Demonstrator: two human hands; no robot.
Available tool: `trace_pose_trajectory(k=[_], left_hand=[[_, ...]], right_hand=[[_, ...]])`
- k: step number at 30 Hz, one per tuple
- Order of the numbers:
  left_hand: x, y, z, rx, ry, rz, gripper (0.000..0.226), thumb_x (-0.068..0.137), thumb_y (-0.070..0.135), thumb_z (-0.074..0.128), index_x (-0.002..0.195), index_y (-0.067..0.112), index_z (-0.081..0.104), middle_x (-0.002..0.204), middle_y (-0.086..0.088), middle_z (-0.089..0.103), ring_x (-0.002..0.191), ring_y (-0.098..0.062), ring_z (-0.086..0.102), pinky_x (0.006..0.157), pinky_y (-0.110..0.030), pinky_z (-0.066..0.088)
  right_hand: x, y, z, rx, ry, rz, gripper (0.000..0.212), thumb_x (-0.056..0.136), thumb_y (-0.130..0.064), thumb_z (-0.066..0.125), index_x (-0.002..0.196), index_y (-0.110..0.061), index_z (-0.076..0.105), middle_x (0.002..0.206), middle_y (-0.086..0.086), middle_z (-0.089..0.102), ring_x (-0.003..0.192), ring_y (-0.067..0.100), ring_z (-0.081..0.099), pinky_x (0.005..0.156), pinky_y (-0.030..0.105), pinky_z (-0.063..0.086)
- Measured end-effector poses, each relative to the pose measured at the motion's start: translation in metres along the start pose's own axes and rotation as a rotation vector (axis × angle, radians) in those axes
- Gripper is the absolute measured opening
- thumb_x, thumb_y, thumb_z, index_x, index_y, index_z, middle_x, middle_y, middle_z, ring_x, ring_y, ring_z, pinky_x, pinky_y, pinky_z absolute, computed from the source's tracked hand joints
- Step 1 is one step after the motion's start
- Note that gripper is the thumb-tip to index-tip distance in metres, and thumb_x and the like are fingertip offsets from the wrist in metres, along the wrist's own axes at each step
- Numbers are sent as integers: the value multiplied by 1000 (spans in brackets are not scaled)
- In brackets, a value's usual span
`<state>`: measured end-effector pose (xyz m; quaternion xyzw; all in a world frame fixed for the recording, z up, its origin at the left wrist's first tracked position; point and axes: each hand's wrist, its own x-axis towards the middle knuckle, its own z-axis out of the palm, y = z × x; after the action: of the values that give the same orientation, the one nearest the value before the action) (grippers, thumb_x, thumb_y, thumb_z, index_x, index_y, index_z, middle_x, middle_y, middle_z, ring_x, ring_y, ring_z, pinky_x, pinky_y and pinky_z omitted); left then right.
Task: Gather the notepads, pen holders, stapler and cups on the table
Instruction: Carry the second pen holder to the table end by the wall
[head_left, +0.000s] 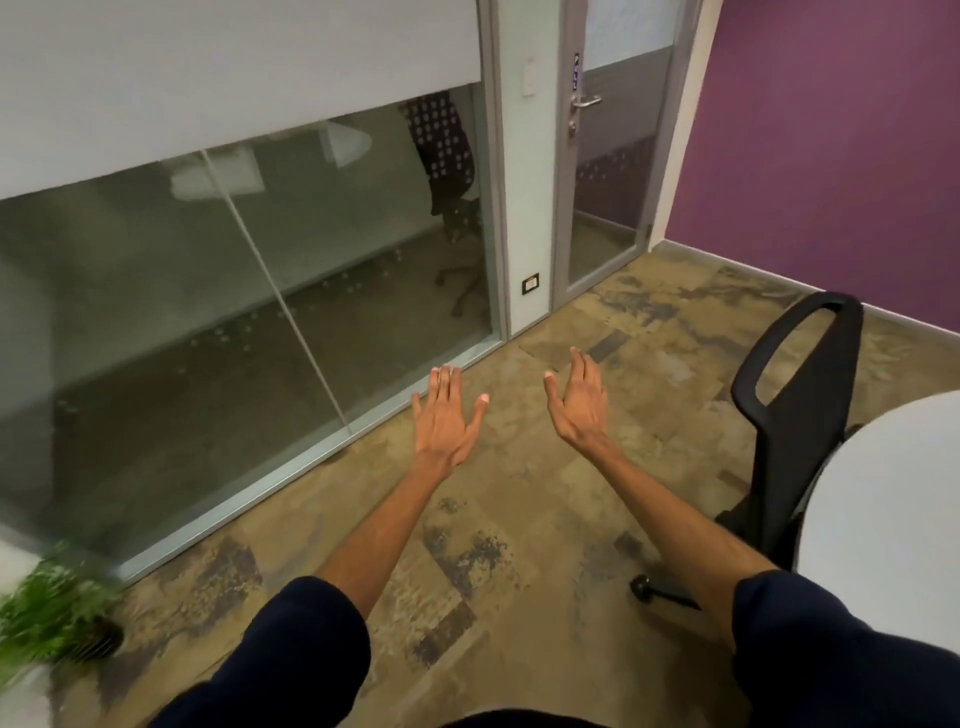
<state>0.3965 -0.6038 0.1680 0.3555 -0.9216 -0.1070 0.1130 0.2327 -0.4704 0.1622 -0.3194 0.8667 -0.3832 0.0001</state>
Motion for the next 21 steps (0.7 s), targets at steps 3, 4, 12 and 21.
trace_pose_trajectory(k=[3, 4, 12, 21], left_hand=[[43, 15, 16, 1, -2, 59, 83, 92, 66, 5, 156, 14, 12, 164, -6, 8, 152, -20, 2, 121, -55, 8], [58, 21, 21, -4, -8, 66, 84, 91, 66, 4, 155, 14, 14, 164, -6, 10, 152, -21, 3, 121, -55, 8], [192, 70, 68, -18, -74, 163, 78, 94, 63, 11, 154, 14, 16, 163, -6, 15, 151, -21, 8, 119, -56, 14], [384, 109, 99, -75, -85, 308, 77, 95, 64, 11, 155, 16, 15, 164, -4, 12, 152, -19, 5, 121, -51, 9]], right_hand=[[35, 19, 0, -6, 7, 3, 66, 100, -49, 34, 151, -11, 23, 157, 12, 26, 146, 25, 21, 118, 50, 22], [46, 27, -1, -9, 12, 13, 65, 100, -49, 35, 151, -10, 24, 157, 11, 27, 146, 25, 21, 118, 50, 22], [153, 94, -1, -94, 60, 134, 64, 100, -49, 33, 152, -12, 23, 158, 9, 25, 146, 24, 21, 118, 47, 21], [307, 141, 6, -124, 193, 238, 60, 100, -48, 32, 148, -12, 30, 154, 10, 30, 142, 25, 27, 116, 46, 25]])
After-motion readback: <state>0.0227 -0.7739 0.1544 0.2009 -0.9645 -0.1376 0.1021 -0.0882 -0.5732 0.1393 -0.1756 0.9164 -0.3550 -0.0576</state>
